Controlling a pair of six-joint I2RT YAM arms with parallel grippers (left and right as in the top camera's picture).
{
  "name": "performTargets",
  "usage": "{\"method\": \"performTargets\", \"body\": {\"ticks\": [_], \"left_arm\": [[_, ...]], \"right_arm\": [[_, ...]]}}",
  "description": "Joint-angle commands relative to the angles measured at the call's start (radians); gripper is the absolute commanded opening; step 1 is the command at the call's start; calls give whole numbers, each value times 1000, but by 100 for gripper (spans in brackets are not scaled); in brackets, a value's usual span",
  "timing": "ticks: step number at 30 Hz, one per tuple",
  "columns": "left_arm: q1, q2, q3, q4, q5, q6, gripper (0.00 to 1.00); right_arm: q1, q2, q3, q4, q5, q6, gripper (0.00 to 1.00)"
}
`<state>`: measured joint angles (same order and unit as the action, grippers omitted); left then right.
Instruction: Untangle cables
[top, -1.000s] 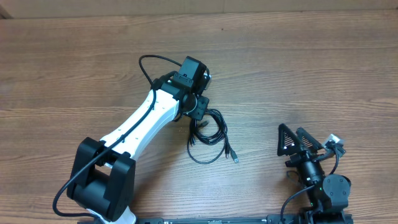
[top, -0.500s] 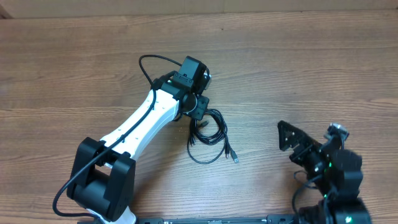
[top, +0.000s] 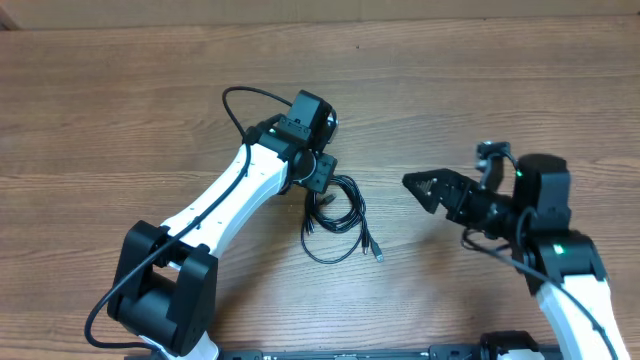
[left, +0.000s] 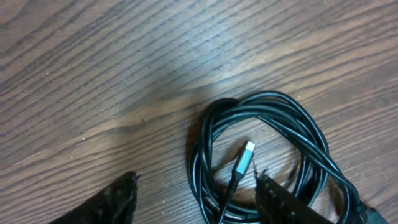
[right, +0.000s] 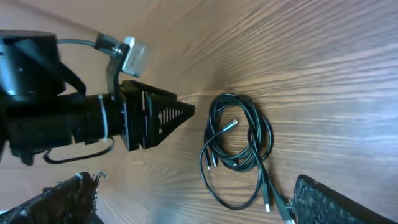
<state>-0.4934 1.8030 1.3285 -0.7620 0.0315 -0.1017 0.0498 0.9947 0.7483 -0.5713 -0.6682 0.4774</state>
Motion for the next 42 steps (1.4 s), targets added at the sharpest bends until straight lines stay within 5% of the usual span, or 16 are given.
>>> {"method": "performTargets", "body": {"ticks": [1, 11, 16, 22, 31, 33, 37, 42], "left_arm": [[39, 8, 10, 11, -24, -70, 66], [182, 8, 10, 13, -12, -176, 89], [210, 8, 10, 14, -13, -176, 96], [210, 8, 10, 14, -13, -176, 100], [210, 8, 10, 16, -13, -175, 99], [210, 8, 10, 16, -13, -175, 100], [210, 8, 10, 16, -13, -175, 99], [209, 8, 10, 18, -13, -175, 99]], "right_arm": [[53, 96, 18, 22, -36, -133, 100], [372, 342, 18, 124, 393, -185, 97], [493, 540, 18, 177, 600, -192, 77], [513, 594, 18, 230, 518, -190, 45], [536, 612, -1, 253, 555, -153, 40], [539, 640, -3, 244, 555, -153, 34], [539, 652, -3, 245, 554, -151, 6], [538, 648, 3, 243, 550, -110, 4]]}}
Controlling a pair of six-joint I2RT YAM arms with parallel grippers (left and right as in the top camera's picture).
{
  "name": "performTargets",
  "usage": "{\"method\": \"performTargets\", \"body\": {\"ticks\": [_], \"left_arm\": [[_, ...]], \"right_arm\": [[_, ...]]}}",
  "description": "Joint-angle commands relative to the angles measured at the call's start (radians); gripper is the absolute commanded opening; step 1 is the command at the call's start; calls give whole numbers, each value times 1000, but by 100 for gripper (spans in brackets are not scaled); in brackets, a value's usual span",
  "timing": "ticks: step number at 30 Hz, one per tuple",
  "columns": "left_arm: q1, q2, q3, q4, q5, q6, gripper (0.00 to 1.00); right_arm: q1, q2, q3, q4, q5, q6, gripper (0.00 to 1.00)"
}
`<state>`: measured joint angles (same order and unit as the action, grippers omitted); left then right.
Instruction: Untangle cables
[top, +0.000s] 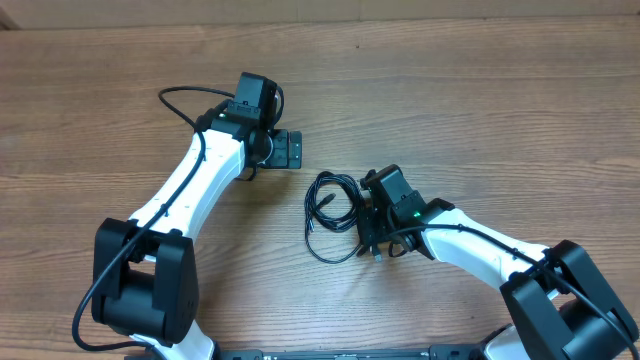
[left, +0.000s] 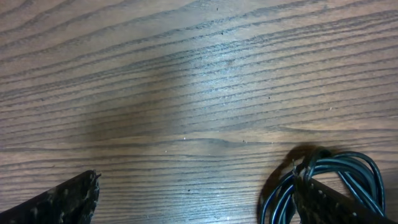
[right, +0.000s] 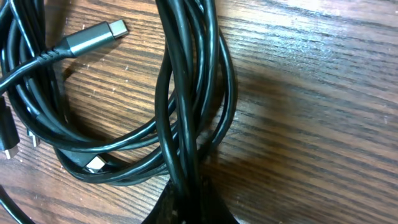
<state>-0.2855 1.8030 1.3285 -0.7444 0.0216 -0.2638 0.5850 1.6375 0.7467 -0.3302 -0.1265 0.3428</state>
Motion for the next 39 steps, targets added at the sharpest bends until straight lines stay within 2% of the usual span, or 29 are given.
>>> {"method": "performTargets", "body": {"ticks": [1, 7, 10, 14, 22, 24, 26, 29, 31, 33, 35, 36, 38, 39], "left_arm": [[1, 8, 9, 0, -3, -13, 100], [2, 8, 9, 1, -3, -13, 99], [2, 8, 9, 2, -3, -13, 99], [1, 8, 9, 2, -3, -13, 99], [1, 8, 9, 7, -3, -13, 100], [1, 8, 9, 9, -3, -13, 99], [1, 8, 9, 9, -3, -6, 100], [1, 8, 9, 12, -4, 25, 100], [1, 8, 9, 13, -11, 34, 100], [1, 8, 9, 16, -10, 35, 100], [1, 8, 9, 19, -10, 35, 100], [1, 8, 9, 20, -3, 36, 100], [1, 8, 9, 21, 15, 52, 100], [-2, 8, 9, 19, 60, 144, 100]], "right_arm": [[1, -4, 24, -22, -6, 24, 4], [-29, -63, 179, -232, -68, 23, 4], [-31, -85, 267, -308, -187, 23, 4], [-31, -87, 297, -303, -296, 23, 4], [-31, -87, 297, -311, -307, 21, 4], [-31, -87, 296, -316, -335, -54, 4], [-31, -87, 296, -346, -354, -204, 4], [-32, -87, 296, -399, -349, -350, 4], [-40, -87, 296, -413, -307, -381, 5], [-47, -87, 296, -407, -299, -381, 26], [-57, -87, 296, -389, -290, -363, 43], [-63, -87, 296, -380, -289, -344, 56], [-81, -87, 296, -356, -290, -281, 65], [-104, -87, 299, -343, -290, -221, 74]]}}
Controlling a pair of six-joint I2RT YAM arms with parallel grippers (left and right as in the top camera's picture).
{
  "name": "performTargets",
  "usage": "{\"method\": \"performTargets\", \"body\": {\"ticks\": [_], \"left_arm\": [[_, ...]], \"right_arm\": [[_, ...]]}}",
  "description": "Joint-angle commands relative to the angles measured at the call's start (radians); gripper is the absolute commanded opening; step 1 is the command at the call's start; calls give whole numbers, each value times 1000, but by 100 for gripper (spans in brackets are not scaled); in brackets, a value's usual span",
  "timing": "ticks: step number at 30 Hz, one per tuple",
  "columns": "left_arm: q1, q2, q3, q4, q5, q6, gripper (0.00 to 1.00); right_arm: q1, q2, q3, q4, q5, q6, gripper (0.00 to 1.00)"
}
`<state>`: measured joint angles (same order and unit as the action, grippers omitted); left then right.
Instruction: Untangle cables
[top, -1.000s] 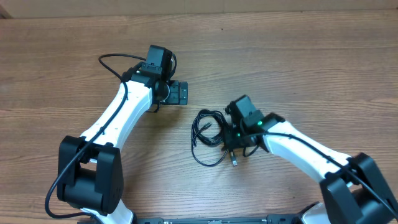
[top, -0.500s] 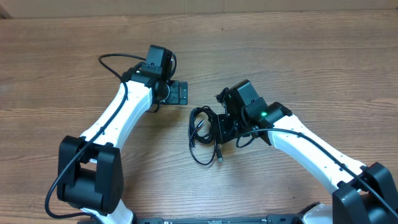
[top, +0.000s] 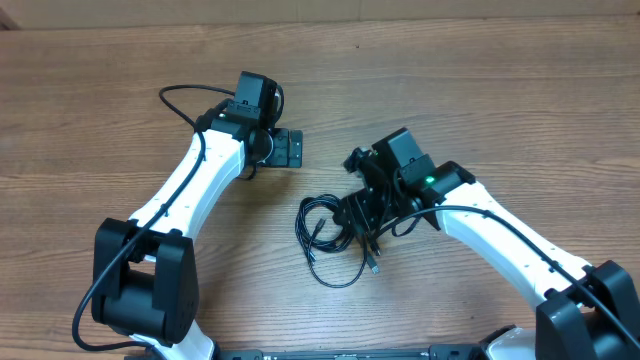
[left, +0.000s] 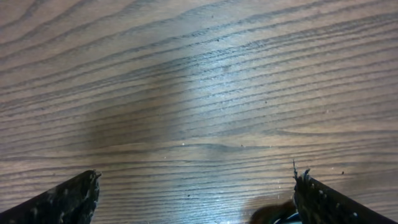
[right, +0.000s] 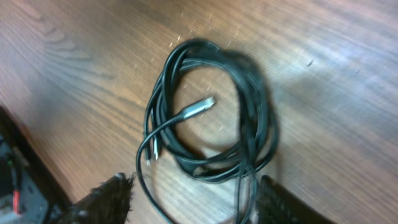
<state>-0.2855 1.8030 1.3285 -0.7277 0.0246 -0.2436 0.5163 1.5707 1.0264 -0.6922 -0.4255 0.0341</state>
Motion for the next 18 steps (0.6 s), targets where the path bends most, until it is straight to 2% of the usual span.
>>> {"method": "performTargets", "body": {"ticks": [1, 5, 6, 12, 18], "left_arm": [[-3, 8, 9, 0, 95, 203, 100], [-13, 8, 9, -42, 288, 568, 99], [-18, 8, 9, -51, 340, 686, 100], [-48, 8, 8, -50, 370, 931, 98], [-98, 8, -31, -13, 375, 1132, 84]], "right_arm": [[-52, -21, 24, 18, 10, 122, 75], [-138, -21, 58, -15, -1, 212, 84], [-181, -23, 79, -40, -16, 214, 92], [-318, -23, 136, -102, -161, 212, 95], [-415, -23, 140, -121, -296, 201, 95]]}}
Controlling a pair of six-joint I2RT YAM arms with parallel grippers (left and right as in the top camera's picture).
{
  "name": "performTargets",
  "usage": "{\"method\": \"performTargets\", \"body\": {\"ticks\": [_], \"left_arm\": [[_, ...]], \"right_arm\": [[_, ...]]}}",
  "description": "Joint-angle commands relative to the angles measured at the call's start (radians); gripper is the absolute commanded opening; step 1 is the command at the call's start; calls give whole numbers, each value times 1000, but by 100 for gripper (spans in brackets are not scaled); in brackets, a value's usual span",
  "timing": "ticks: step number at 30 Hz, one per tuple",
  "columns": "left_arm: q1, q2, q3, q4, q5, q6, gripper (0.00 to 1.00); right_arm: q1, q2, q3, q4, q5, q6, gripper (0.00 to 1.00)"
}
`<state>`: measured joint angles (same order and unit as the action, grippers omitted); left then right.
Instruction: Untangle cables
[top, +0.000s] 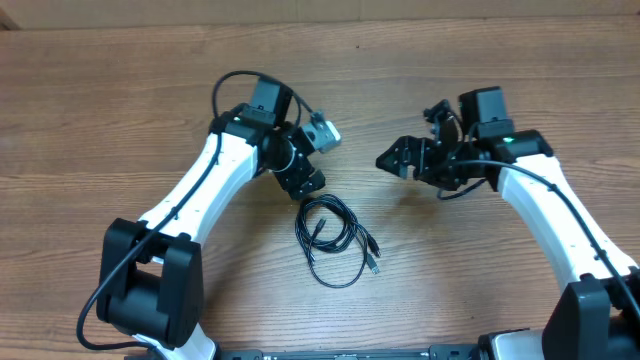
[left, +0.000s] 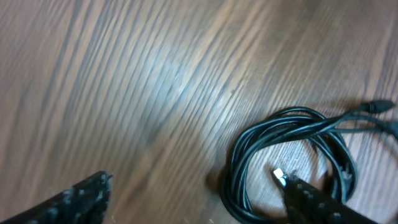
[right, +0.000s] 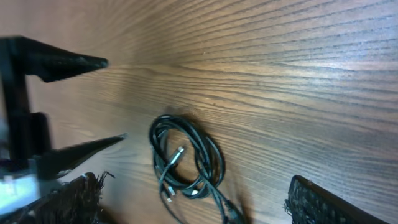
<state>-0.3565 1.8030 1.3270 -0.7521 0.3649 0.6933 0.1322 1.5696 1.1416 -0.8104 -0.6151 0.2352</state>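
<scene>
A coil of thin black cables (top: 333, 236) lies on the wooden table, one plug end (top: 373, 262) trailing to its lower right. My left gripper (top: 308, 186) stands open just above the coil's upper left edge. In the left wrist view the coil (left: 292, 158) lies by the right finger, with a silver plug (left: 278, 173) inside the loop. My right gripper (top: 392, 160) is open, up and to the right of the coil, holding nothing. The right wrist view shows the coil (right: 186, 162) between its own fingers (right: 326, 205), far below them.
The bare wooden table (top: 120, 120) surrounds the coil on every side. Its far edge runs along the top of the overhead view. The left arm's own black lead (top: 228, 82) loops above its wrist. Both arms' bases stand at the near edge.
My right gripper has left the coil and now hangs open to the upper right. My left gripper has moved from the upper left to just above the coil's upper left edge. The coil stays put.
At first my left gripper was open over the coil and the right one was off to the right. Then the left had withdrawn and the right was down on the coil's right strands. Later the coil sat slightly lower and reshaped. Now the right is away and the left is back.
</scene>
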Motion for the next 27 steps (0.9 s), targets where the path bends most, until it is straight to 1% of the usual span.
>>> {"method": "performTargets", "body": {"ticks": [1, 6, 7, 12, 16, 24, 27], "left_arm": [[-35, 8, -42, 17, 35, 217, 82], [-69, 8, -139, 129, 35, 235, 67], [-76, 8, -170, 161, 36, 235, 59], [-82, 8, -235, 251, 45, 234, 56], [-83, 8, -273, 313, 48, 216, 50], [-82, 42, -292, 358, 55, 205, 47], [-84, 69, -292, 358, 61, 173, 49]], "right_arm": [[-40, -21, 25, -5, -117, 0, 95], [-55, -21, 25, -11, -127, 0, 94], [-55, -21, 25, -11, -128, 0, 94], [-55, -21, 25, -11, -128, 1, 94], [-55, -21, 25, -13, -128, 1, 94], [-55, -21, 25, -11, -128, 1, 94], [-55, -21, 25, -8, -127, 1, 94]]}}
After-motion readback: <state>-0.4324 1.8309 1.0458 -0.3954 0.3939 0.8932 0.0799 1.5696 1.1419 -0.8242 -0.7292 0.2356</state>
